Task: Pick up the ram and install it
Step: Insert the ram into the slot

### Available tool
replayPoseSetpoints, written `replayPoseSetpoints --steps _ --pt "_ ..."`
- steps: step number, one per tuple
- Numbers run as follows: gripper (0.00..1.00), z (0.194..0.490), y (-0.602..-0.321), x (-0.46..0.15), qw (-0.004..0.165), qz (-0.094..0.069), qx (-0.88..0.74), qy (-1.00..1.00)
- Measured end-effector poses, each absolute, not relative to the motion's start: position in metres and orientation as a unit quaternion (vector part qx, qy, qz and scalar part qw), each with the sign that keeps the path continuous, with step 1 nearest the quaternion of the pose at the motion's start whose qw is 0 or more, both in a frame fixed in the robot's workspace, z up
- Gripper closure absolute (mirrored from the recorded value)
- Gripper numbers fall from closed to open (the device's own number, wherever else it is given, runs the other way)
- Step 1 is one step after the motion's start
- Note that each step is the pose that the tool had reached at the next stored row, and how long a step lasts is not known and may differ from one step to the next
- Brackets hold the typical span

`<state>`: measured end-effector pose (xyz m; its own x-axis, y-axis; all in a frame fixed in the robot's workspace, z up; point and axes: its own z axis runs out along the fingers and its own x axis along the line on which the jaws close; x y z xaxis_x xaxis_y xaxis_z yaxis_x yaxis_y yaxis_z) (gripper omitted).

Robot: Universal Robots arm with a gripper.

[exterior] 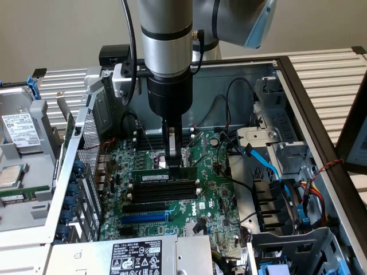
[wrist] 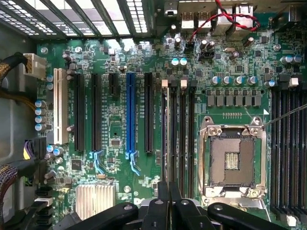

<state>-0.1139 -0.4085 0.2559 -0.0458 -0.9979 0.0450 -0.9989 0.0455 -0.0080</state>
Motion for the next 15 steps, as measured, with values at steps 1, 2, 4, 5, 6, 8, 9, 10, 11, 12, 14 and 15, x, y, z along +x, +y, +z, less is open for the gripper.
replayPoseSetpoints --steps 1,2,4,5,6,8,9,10,11,12,14,15 --pt "0.88 0.2554 -0.4086 -0.1143 0.014 0.018 0.691 -0.723" --pt "0.88 0.2551 -0.4087 -0.1144 0.014 0.018 0.691 -0.723" --pt "0.88 0.2535 -0.4087 -0.1145 0.013 0.019 0.691 -0.722" --pt "0.88 0.2525 -0.4087 -0.1148 0.013 0.019 0.691 -0.722" --pt "0.88 0.2516 -0.4087 -0.1152 0.012 0.019 0.692 -0.722" --pt "0.88 0.2503 -0.4088 -0.116 0.011 0.021 0.692 -0.722" --pt "0.88 0.2498 -0.4087 -0.1165 0.01 0.022 0.692 -0.722" --pt "0.88 0.2495 -0.4087 -0.1171 0.008 0.023 0.692 -0.722" --pt "0.88 0.2491 -0.4087 -0.1177 0.008 0.024 0.692 -0.722" --pt "0.88 0.2487 -0.4087 -0.1183 0.007 0.024 0.692 -0.722" --pt "0.88 0.2477 -0.4087 -0.1193 0.007 0.025 0.692 -0.722" --pt "0.88 0.2472 -0.4087 -0.1194 0.007 0.025 0.692 -0.722"
